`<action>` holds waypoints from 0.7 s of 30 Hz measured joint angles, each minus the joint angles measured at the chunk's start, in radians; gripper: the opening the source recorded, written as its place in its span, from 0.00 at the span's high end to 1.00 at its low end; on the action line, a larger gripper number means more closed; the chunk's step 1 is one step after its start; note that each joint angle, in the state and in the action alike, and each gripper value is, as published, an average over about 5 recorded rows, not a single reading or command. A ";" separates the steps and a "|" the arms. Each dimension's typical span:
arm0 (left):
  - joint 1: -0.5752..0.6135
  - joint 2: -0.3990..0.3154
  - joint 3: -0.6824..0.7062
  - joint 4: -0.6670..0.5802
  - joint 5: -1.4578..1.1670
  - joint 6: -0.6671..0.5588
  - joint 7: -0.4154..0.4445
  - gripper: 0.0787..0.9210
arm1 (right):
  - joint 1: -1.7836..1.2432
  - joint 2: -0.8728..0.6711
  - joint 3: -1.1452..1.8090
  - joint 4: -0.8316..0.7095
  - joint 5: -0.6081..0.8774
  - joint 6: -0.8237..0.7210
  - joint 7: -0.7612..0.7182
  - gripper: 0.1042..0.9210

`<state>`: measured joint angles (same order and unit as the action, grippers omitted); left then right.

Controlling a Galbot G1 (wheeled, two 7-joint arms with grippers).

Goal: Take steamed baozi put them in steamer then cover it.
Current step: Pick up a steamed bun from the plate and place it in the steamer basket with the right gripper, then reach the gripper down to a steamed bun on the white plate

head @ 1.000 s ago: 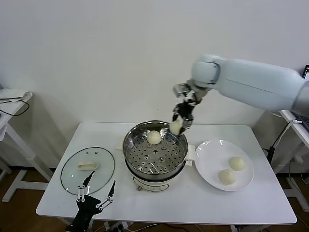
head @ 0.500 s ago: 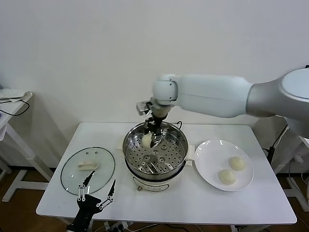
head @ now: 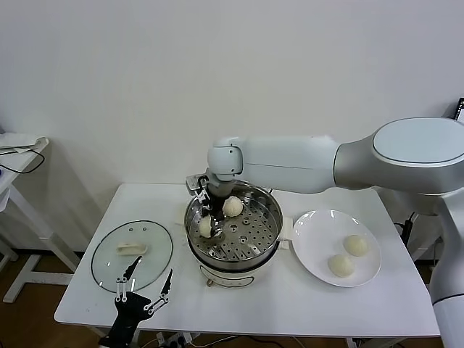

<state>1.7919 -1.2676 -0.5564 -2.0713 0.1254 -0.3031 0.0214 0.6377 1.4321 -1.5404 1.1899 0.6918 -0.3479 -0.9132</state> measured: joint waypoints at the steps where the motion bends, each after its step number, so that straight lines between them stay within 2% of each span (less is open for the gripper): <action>1: 0.000 0.000 -0.001 0.000 0.000 0.000 0.000 0.12 | -0.002 0.001 0.000 0.000 0.001 0.000 0.004 0.26; 6: -0.002 -0.003 -0.003 -0.001 -0.004 -0.002 -0.005 0.12 | -0.006 -0.001 0.003 0.006 0.000 -0.001 0.018 0.13; 14: -0.004 -0.012 -0.005 -0.003 -0.008 -0.002 -0.010 0.12 | 0.025 -0.063 0.030 0.064 -0.019 0.002 0.014 0.12; 21: 0.004 -0.015 -0.002 -0.011 0.002 0.000 -0.011 0.12 | 0.093 -0.246 0.069 0.159 -0.068 0.036 -0.059 0.12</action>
<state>1.7958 -1.2824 -0.5583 -2.0827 0.1274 -0.3032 0.0108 0.7307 1.1859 -1.4718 1.3489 0.6243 -0.3120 -0.9723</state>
